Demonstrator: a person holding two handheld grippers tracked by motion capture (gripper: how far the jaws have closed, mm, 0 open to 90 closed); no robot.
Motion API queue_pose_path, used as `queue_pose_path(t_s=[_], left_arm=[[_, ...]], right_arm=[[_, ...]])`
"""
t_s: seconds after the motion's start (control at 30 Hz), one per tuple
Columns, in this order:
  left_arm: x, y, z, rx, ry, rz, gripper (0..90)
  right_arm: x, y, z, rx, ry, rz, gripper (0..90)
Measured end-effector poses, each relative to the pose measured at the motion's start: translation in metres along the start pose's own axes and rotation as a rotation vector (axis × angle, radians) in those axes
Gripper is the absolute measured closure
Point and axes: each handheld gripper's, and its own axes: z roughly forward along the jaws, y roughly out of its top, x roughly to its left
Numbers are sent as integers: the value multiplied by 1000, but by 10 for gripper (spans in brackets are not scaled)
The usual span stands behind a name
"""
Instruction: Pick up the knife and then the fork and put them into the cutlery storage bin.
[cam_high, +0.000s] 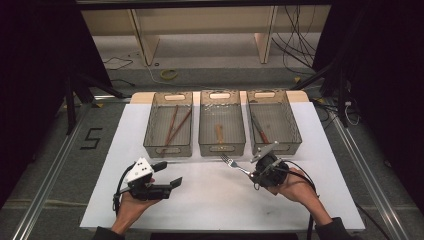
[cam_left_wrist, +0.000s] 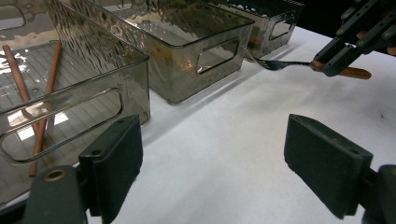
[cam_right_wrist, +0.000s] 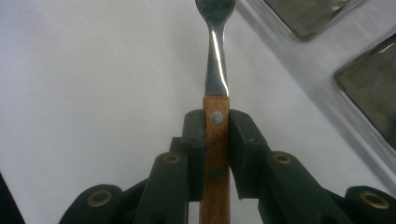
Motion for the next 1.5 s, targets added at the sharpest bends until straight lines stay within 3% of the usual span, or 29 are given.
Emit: queue_pose_path(t_s=[0.37,0.73,0.97,1.5], left_arm=[[0,0,0,-2,-2,-3,190],[0,0,0,-8,-6,-10,189],[1,0,0,-9,-5,-9,189],[1,0,0,-13,-4,-16,188]], right_arm=[[-2,6,-18,-69,-8,6,779],[-11,15,-35,-148,-31,14,778],[-20,21,-43,-191,-51,43,778],[-64,31,-57,-258,-119,147,779]])
